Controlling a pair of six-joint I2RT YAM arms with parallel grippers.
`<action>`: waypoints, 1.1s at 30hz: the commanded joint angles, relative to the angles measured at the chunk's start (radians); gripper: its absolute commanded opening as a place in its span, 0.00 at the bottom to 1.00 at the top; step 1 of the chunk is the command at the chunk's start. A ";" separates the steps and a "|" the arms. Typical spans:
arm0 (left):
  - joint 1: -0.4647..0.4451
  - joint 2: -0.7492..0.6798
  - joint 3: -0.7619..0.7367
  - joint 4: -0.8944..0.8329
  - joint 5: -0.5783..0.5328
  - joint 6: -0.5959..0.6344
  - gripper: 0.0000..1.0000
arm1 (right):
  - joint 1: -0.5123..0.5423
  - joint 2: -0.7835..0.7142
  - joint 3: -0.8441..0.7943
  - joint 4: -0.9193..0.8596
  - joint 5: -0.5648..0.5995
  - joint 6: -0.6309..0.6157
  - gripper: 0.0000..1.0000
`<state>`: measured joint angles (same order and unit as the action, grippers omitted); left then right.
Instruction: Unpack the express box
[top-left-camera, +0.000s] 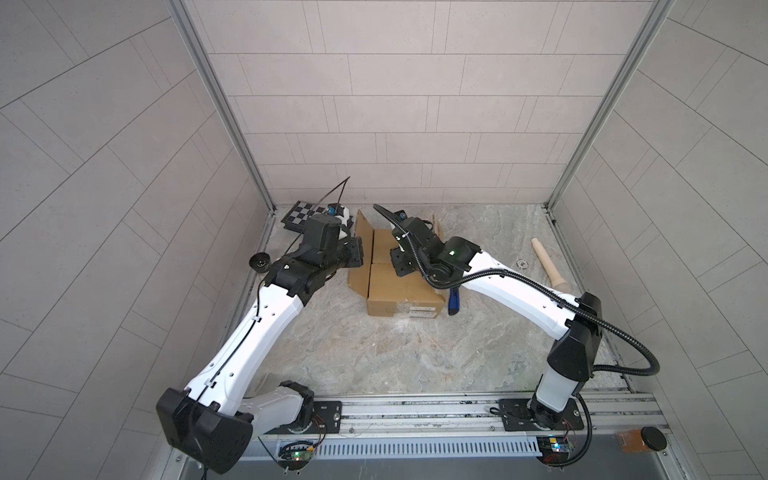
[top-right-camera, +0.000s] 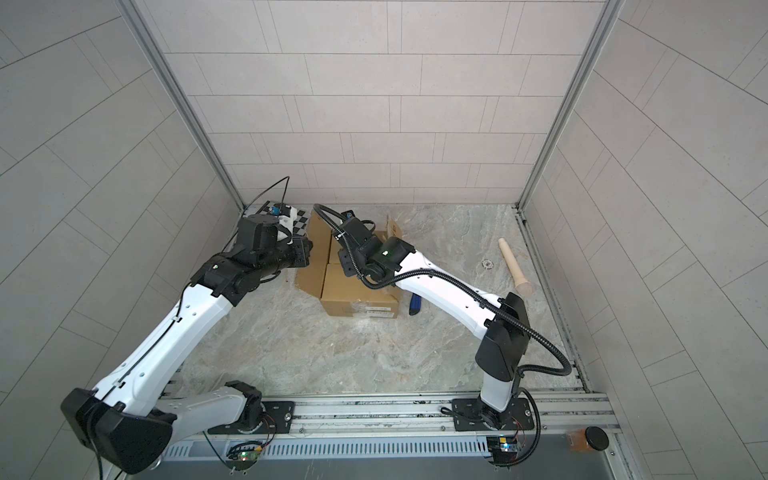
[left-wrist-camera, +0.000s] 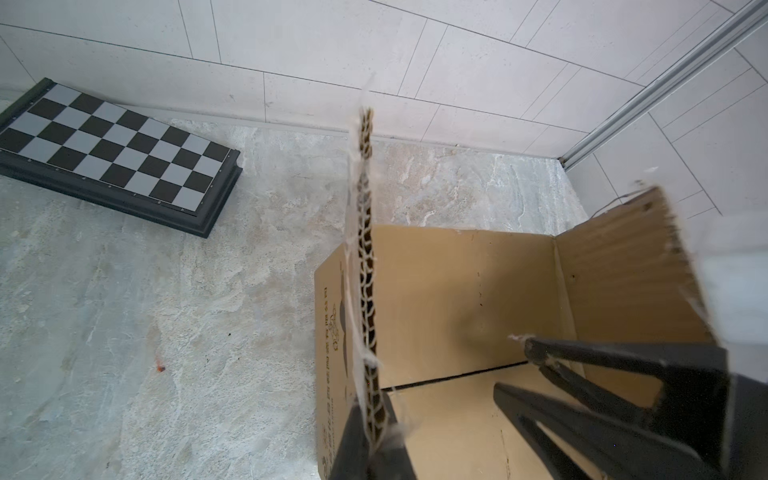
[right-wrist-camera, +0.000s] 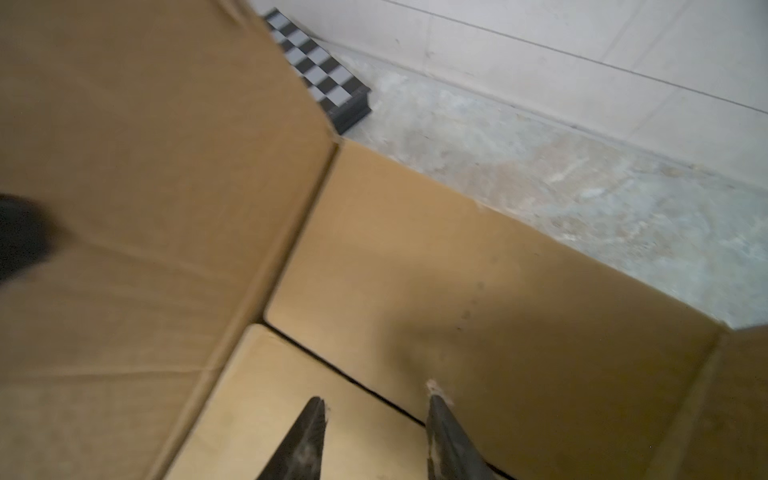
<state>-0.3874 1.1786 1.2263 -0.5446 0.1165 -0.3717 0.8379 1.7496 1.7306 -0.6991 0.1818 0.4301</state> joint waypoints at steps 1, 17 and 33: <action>-0.001 -0.033 -0.009 0.092 0.005 -0.007 0.00 | -0.012 -0.106 -0.018 -0.058 0.092 0.000 0.43; -0.001 -0.014 -0.052 0.133 0.035 -0.015 0.00 | -0.225 -0.477 -0.553 0.199 -0.056 0.111 0.46; -0.001 0.010 -0.076 0.201 0.110 -0.030 0.00 | -0.389 -0.484 -0.899 0.701 -0.409 0.367 0.46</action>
<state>-0.3779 1.1839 1.1664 -0.4294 0.1741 -0.4110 0.4725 1.2686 0.8951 -0.0673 -0.0948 0.6872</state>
